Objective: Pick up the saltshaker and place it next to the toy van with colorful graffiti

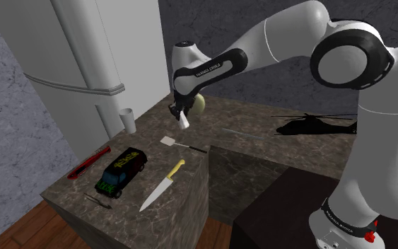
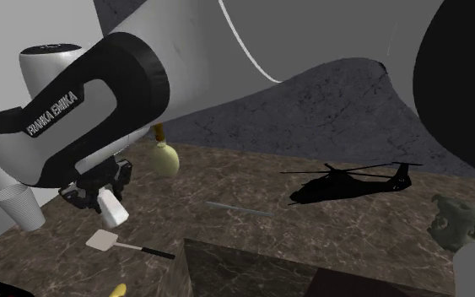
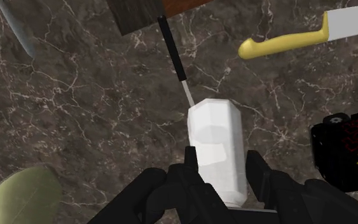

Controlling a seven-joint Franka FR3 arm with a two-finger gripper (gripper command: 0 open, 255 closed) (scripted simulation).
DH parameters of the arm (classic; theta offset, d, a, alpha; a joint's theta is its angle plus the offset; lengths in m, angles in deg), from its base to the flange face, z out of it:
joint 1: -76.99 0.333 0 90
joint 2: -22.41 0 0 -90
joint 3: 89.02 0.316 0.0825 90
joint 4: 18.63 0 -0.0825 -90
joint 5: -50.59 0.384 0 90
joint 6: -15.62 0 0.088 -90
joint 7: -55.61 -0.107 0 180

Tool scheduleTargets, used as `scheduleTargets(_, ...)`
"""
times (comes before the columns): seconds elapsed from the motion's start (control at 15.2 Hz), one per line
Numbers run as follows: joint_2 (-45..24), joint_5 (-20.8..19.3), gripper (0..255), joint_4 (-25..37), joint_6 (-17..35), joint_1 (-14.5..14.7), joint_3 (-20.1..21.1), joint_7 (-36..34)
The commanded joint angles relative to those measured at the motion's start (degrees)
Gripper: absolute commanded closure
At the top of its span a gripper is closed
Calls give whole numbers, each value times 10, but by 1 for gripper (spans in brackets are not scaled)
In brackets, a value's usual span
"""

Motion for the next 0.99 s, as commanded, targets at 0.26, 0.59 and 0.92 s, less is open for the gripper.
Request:
scheduleTargets(0.26,-71,-12,255,114,-47,45,15,-68)
scheduleTargets(0.59,-152,-18,255,244,-101,77,24,-112)
scheduleTargets(0.92,-183,-19,255,265,-92,86,26,-124)
